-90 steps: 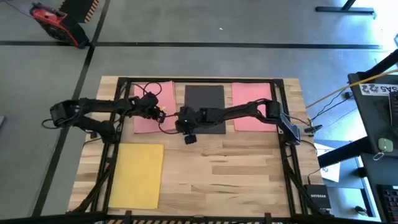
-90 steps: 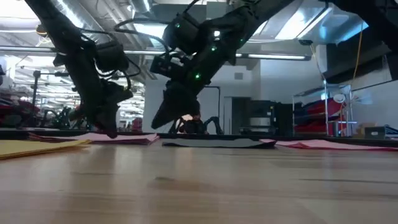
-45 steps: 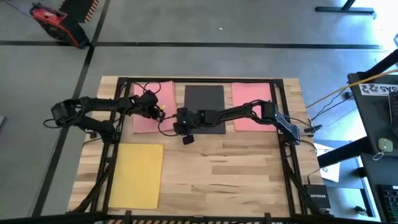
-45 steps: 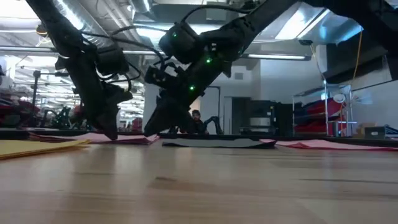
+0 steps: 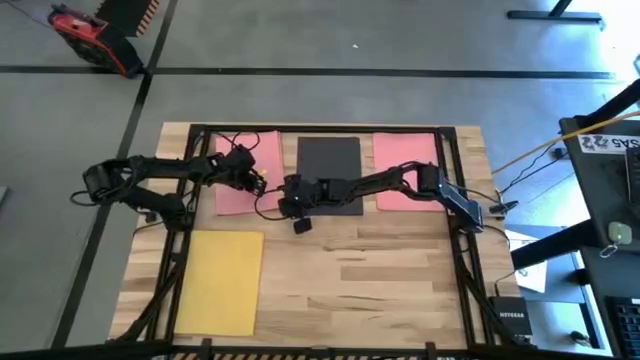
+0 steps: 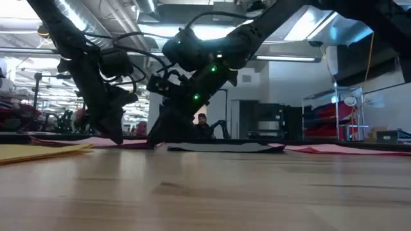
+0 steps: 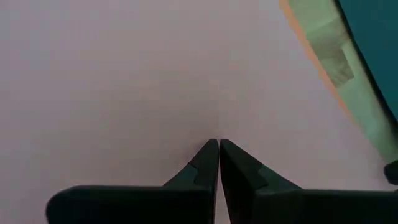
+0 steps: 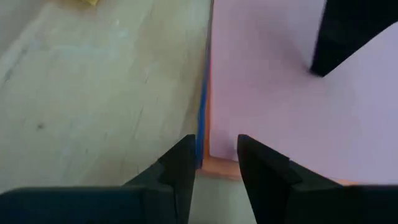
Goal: Organize paper
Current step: Stack the pink paper on top of the stacked pink papers
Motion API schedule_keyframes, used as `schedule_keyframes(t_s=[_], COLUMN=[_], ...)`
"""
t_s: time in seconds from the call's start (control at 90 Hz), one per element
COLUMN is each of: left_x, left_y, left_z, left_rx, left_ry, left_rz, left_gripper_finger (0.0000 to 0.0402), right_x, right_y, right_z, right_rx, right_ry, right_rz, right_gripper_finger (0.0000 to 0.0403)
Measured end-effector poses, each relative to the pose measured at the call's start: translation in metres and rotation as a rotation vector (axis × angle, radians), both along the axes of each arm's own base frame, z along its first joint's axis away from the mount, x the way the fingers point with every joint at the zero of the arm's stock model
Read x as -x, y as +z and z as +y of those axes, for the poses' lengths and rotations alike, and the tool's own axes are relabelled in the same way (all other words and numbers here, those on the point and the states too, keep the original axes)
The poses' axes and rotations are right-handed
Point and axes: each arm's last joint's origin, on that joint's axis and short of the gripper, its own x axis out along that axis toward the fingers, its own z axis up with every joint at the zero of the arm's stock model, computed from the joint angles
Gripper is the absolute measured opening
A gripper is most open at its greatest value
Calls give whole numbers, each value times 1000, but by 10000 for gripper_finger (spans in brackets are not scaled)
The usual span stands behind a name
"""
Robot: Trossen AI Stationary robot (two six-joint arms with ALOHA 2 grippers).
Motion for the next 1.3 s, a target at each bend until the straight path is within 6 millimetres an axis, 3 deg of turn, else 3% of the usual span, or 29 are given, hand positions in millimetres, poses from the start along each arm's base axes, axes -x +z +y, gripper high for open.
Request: schedule_keyframes(t_s=[0.133, 0.322, 0.5, 0.733, 0.922, 1.3], left_x=[0, 0, 0, -2, -7, -3], left_y=[0, 0, 0, 3, 21, 86], left_z=[0, -1, -1, -1, 2, 4], left_rx=[1, 3, 3, 23, -27, -219], left_ry=[-1, -4, -4, -23, -31, -51], left_rz=[0, 2, 3, -23, -95, -318], left_gripper_finger=[0, 0, 0, 0, 0, 0], right_x=[-1, -1, 0, 5, 11, 31], right_y=[-4, -5, -5, 20, 43, 75], right_z=[0, 0, 0, -4, -7, -9], right_rx=[0, 1, 2, 1, -4, -5], right_ry=[1, -3, -15, -55, -80, -167], right_rz=[-2, 3, 8, -2, 1, 70], right_gripper_finger=[90, 9, 6, 0, 0, 0])
